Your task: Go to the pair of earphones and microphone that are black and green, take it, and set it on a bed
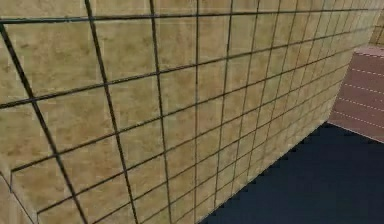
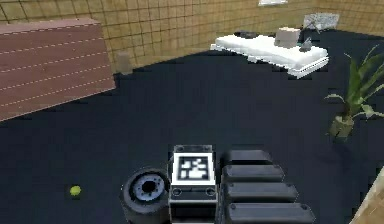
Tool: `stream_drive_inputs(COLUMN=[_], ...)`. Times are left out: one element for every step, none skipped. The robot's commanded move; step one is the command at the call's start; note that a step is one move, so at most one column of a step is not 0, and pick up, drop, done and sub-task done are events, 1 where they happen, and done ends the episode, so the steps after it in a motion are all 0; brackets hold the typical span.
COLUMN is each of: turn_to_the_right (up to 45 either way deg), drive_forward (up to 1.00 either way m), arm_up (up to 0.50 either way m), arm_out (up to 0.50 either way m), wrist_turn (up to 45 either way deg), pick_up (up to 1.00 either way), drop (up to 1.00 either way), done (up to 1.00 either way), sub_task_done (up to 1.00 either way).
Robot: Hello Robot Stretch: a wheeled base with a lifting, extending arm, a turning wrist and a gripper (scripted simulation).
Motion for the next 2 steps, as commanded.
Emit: stream_drive_inputs(turn_to_the_right=[45.0, 30.0], drive_forward=[0.00, 0.00], arm_up=[0.00, 0.00], arm_out=[0.00, 0.00], wrist_turn=[0.0, 0.0], pick_up=[0.00, 0.00], drop=[0.00, 0.00], done=[0.00, 0.00], sub_task_done=[0.00, 0.00])
